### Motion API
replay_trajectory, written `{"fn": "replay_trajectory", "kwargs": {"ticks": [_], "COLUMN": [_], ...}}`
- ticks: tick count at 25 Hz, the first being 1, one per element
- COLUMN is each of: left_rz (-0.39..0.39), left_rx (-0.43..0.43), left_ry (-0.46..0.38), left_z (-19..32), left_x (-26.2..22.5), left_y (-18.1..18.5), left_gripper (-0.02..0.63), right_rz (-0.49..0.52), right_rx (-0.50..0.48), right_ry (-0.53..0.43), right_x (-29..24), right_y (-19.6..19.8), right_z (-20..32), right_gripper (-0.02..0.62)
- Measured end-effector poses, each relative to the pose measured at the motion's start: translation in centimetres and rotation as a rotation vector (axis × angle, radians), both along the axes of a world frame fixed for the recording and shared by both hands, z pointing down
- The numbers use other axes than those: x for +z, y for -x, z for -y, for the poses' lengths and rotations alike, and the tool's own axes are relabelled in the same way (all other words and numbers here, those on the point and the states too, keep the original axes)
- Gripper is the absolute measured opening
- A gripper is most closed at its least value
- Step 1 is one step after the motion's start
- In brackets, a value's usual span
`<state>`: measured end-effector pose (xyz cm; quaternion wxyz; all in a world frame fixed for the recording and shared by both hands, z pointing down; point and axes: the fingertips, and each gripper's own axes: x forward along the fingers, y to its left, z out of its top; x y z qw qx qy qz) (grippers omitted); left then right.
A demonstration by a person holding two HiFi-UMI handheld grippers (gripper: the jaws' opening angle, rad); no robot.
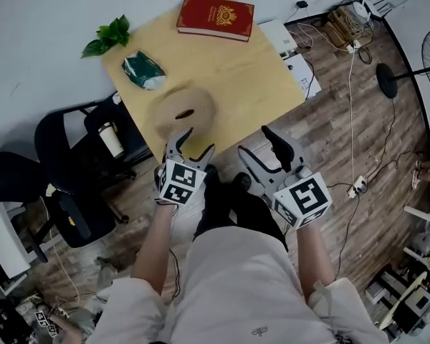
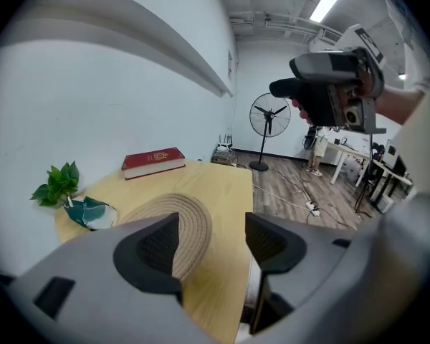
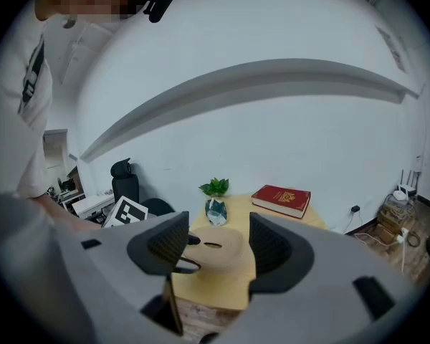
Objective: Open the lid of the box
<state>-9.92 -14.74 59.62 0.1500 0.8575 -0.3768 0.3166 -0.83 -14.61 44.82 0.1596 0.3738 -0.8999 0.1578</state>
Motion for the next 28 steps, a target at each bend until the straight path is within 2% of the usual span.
{"fn": "replay_trajectory", "kwargs": {"ticks": [4, 12, 17, 23, 28], "left_rz": [0.023, 0.134, 0.162, 0.288, 0.323], "left_rx": [0.022, 0.078, 0.085, 0.152, 0.172], "left_ry": [0.008, -0.005, 0.014, -0.035, -0.029], "left_z": [0.3, 1.0, 1.3, 1.4, 1.5], "left_x": [1.2, 3.7, 5.4, 6.7, 7.7], "left_y": [-0.1, 0.4, 0.5, 0.5, 0.7], "left_gripper": [0.27, 0.27, 0.27, 0.27, 0.27], "right_rz": [-0.023, -0.011, -0.006, -0.015, -0.014], "right_rx": [0.008, 0.02, 0.018, 0.022, 0.025], "right_ry": [0.011, 0.037, 0.049, 0.062, 0.077], "right_x": [0.7, 2.2, 2.6, 3.2, 3.8], "right_y": [-0.2, -0.2, 0.3, 0.0, 0.0], "right_z": [0.0, 0.3, 0.5, 0.6, 0.3], "right_gripper": [0.249, 0.249, 0.249, 0.249, 0.249]}}
